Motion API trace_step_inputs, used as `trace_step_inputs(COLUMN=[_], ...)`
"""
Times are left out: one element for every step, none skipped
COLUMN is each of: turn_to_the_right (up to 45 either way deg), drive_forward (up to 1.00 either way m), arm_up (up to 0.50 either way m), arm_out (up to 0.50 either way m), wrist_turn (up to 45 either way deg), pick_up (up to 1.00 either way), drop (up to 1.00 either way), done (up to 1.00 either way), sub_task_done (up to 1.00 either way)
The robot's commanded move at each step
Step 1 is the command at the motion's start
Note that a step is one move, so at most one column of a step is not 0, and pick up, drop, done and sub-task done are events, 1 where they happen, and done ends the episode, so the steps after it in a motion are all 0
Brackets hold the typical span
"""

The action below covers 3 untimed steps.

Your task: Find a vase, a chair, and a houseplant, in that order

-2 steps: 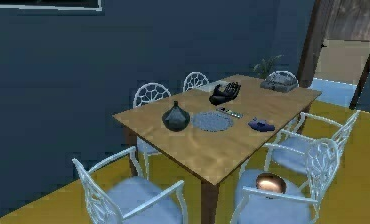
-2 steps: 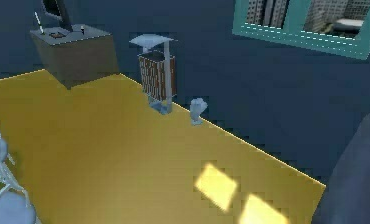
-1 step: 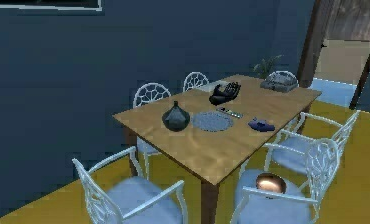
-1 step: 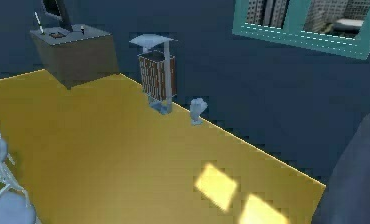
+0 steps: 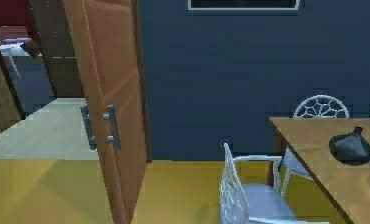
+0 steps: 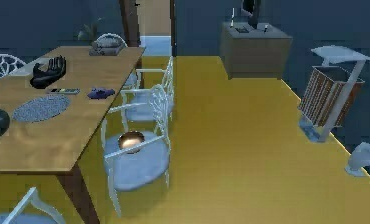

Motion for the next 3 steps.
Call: trace_step_inputs(turn_to_the_right=[-42.0, 0.0, 45.0], drive_forward=[0.0, 0.05, 0.0], arm_up=[0.0, 0.0, 0.0], arm_out=[0.0, 0.0, 0.0], wrist_turn=[0.0, 0.0, 0.0], pick_up=[0.0, 0.0, 0.0], drop=[0.0, 0.0, 0.0], done=[0.0, 0.0, 0.0], sub_task_done=[0.0, 0.0, 0.0])
